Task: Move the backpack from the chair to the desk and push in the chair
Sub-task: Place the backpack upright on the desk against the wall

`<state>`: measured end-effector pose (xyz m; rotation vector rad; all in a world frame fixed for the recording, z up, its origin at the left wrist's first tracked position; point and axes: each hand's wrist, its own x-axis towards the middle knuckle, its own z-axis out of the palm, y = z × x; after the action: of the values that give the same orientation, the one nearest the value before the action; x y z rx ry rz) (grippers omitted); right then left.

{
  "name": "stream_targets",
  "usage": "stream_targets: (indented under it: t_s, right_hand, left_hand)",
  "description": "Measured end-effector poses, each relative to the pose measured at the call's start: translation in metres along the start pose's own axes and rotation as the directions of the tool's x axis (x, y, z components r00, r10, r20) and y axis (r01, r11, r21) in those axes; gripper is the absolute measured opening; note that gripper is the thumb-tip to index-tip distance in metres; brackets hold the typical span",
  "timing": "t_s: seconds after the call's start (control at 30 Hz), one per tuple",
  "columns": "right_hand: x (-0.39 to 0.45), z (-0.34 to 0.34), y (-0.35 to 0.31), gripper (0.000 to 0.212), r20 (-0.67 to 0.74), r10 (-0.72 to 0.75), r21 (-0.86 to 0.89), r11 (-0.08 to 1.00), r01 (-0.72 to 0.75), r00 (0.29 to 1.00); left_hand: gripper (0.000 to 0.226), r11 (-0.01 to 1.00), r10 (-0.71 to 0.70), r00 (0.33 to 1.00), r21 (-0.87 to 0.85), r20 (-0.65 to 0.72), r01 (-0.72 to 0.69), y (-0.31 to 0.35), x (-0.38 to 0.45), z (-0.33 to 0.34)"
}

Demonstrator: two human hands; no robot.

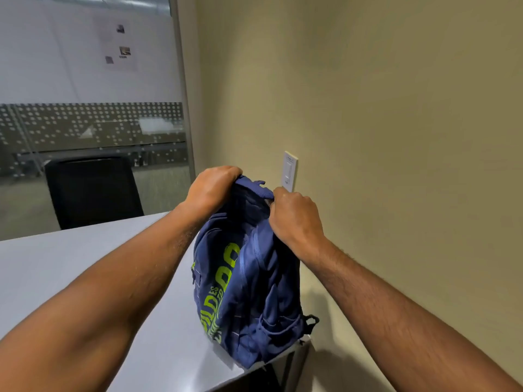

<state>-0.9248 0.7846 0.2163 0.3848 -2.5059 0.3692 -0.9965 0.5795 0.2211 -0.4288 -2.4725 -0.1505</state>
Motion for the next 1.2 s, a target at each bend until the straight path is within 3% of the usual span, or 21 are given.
stream_targets:
  t_s: [0.37,0.63,0.77,0.83,0.9,1.0,1.1,1.2]
  right_hand:
    - [0.064,0.07,0.042,0.023,0.074,0.241,0.109,0.963,-0.248,0.968]
    - [0.053,0.114,0.078,0.018,0.142,0.299,-0.011,0.954,-0.3,0.944]
    - [0.055,0.126,0.082,0.052,0.093,0.247,-0.054,0.969,-0.242,0.965]
    - [0.055,0.13,0.081,0.075,0.059,0.181,-0.104,0.979,-0.174,0.982]
    - [0.054,0.133,0.081,0.084,0.031,0.083,-0.184,0.98,-0.076,0.996]
    - [0.047,0.141,0.087,0.078,0.064,0.005,-0.22,0.975,0.01,0.998]
    - [0.041,0.15,0.093,0.058,0.1,0.035,-0.203,0.979,-0.014,0.994]
    - [0.037,0.154,0.094,0.055,0.101,0.056,-0.217,0.976,-0.033,0.993]
  left_hand:
    - [0.014,0.988,0.156,0.982,-0.03,0.104,-0.154,-0.018,0.109,0.096]
    - [0.013,0.979,0.196,0.949,0.003,0.245,-0.203,-0.008,0.12,0.155]
    - [0.01,0.991,0.136,0.969,-0.04,0.208,-0.13,-0.011,0.123,0.169]
    - [0.005,0.995,0.027,0.982,-0.1,0.186,-0.008,-0.011,0.123,0.176]
    - [0.02,0.983,-0.078,0.976,-0.15,0.202,0.109,-0.008,0.122,0.184]
    - [0.033,0.957,-0.081,0.947,-0.241,0.311,0.161,0.0,0.117,0.193]
    - [0.056,0.938,-0.026,0.896,-0.299,0.443,0.176,-0.001,0.111,0.2]
    - [0.064,0.92,-0.035,0.89,-0.333,0.454,0.206,-0.005,0.1,0.202]
